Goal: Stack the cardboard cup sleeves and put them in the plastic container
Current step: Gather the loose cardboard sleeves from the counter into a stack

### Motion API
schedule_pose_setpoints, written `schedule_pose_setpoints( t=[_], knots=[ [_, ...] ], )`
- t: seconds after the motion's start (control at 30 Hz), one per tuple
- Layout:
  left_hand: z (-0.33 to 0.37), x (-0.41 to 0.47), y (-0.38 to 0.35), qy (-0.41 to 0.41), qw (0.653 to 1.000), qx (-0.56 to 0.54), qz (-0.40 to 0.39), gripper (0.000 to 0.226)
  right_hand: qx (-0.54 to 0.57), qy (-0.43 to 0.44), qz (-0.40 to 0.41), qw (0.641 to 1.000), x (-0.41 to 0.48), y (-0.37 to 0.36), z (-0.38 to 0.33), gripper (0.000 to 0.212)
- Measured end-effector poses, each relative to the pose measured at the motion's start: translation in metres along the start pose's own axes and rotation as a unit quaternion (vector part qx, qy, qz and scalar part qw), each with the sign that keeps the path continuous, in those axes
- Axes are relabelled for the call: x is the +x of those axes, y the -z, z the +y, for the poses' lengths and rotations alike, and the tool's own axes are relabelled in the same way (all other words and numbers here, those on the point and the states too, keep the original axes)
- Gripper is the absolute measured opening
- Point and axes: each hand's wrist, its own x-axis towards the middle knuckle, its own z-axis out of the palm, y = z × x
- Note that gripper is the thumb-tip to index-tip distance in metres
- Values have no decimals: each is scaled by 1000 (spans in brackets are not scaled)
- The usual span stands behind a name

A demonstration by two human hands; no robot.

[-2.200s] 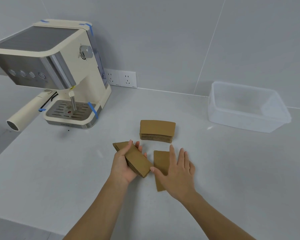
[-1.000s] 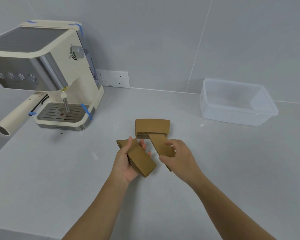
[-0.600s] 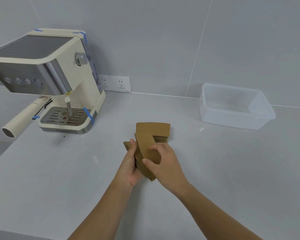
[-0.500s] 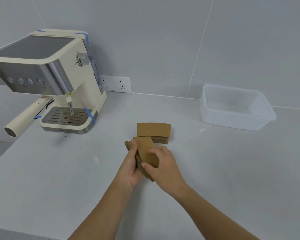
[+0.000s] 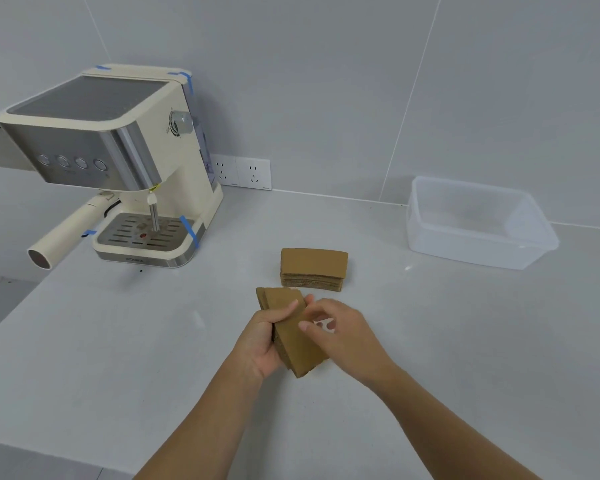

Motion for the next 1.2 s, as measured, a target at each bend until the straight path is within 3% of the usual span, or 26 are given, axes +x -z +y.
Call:
schedule_pose_setpoints(
  t=[0.1, 0.2, 0.4, 0.53, 0.67, 0.77, 0.9, 0.97, 1.2],
  knots=[
    [1, -2, -1, 17, 998, 60, 16, 27, 42, -11, 38, 998, 8, 13, 5, 17],
    [3, -4, -3, 33, 993, 113, -28, 33, 72, -26, 38, 996, 17, 24, 6, 29],
    [3, -9, -13, 72, 970, 197, -127, 47, 107, -58, -153, 981, 22, 38, -1, 47],
    [2, -9, -13, 97, 960, 217, -148, 59, 119, -60, -172, 976, 22, 42, 4, 40],
    [3, -5, -13, 91, 938, 300, -146, 45, 125, -61, -187, 972, 22, 43, 12, 32],
    [4, -2, -14, 67, 922, 363, -117, 37, 139, -62, -168, 974, 22, 41, 17, 31],
    [10, 2, -8, 46, 905, 419, -51, 46, 179, -72, -111, 975, 22, 46, 23, 34],
    [14, 3, 0, 30, 903, 428, -26, 40, 214, -75, -68, 972, 22, 50, 26, 32],
    [-2, 11, 9, -63, 965, 252, 24, 13, 289, -78, 52, 953, 21, 55, 36, 27]
  ],
)
